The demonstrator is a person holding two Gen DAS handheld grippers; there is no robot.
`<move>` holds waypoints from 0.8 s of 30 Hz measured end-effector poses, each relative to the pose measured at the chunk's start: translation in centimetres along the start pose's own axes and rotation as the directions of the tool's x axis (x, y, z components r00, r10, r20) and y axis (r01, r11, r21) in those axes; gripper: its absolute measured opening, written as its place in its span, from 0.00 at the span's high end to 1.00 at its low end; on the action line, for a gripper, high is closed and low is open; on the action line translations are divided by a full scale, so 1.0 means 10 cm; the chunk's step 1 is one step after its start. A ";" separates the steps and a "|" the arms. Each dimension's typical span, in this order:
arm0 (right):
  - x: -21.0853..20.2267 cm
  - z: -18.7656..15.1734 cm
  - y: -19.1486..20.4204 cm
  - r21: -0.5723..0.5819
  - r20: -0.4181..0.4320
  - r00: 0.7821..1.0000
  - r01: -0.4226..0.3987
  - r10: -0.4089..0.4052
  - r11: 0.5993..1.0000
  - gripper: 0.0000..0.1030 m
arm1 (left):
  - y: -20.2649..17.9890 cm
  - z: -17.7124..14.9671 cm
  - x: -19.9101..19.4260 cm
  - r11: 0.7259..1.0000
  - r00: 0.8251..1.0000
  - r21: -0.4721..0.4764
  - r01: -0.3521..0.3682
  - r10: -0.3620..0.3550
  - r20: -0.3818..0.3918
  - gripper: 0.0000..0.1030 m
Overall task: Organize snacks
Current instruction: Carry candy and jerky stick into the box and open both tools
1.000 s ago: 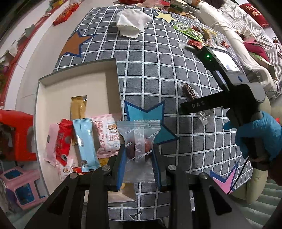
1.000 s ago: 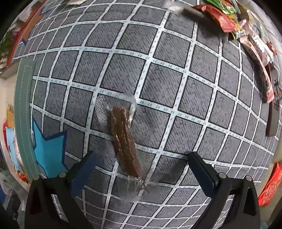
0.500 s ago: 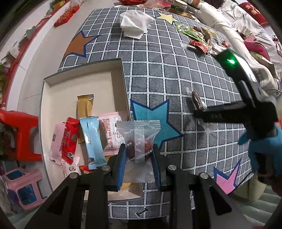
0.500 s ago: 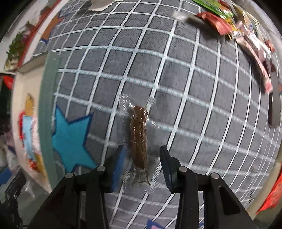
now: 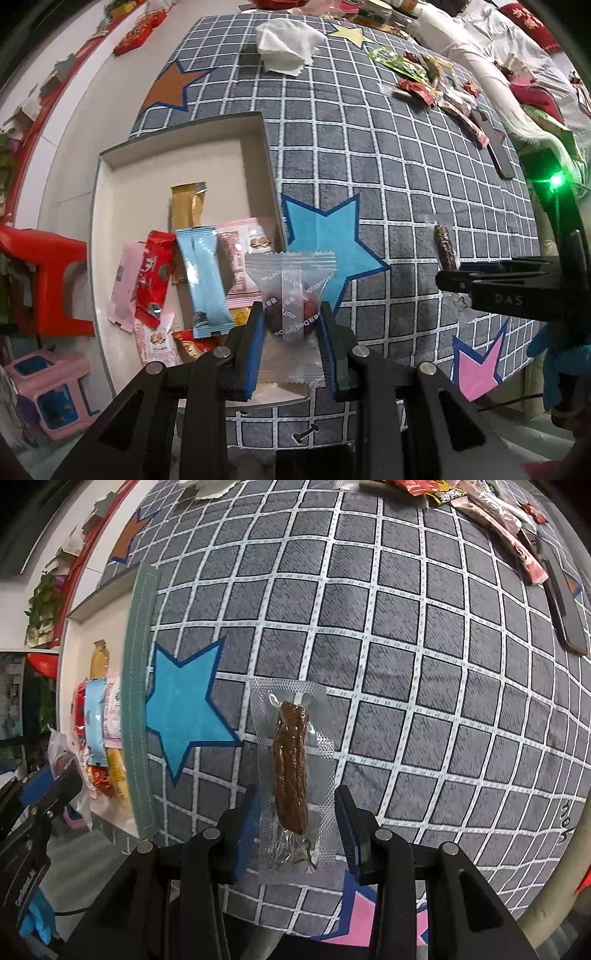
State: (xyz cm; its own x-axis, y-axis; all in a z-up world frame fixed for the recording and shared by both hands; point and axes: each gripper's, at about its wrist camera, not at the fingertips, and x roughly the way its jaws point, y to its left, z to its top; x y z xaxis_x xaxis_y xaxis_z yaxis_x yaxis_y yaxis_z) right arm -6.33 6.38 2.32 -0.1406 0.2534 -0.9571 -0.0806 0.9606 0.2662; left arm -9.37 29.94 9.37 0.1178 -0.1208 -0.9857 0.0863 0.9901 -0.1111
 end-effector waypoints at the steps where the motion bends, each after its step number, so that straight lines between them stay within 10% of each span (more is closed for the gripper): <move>1: -0.03 -0.01 0.00 -0.002 0.004 1.000 -0.005 0.005 1.000 0.59 | 0.02 -0.01 -0.01 1.000 1.000 -0.006 -0.002 0.002 0.004 0.71; 24: -0.22 0.74 1.71 -0.270 0.053 0.995 -0.065 0.083 0.961 0.59 | 0.99 0.22 -0.01 0.985 0.996 -0.159 -0.068 0.077 0.054 0.71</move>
State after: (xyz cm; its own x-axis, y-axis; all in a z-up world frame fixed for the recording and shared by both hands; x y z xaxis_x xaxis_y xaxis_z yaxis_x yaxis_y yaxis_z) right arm -0.08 23.04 8.13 -0.0946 0.3375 -0.9366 -0.3349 0.8752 0.3492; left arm -6.30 39.63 8.63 0.1776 -0.0480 -0.9829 -0.0801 0.9948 -0.0630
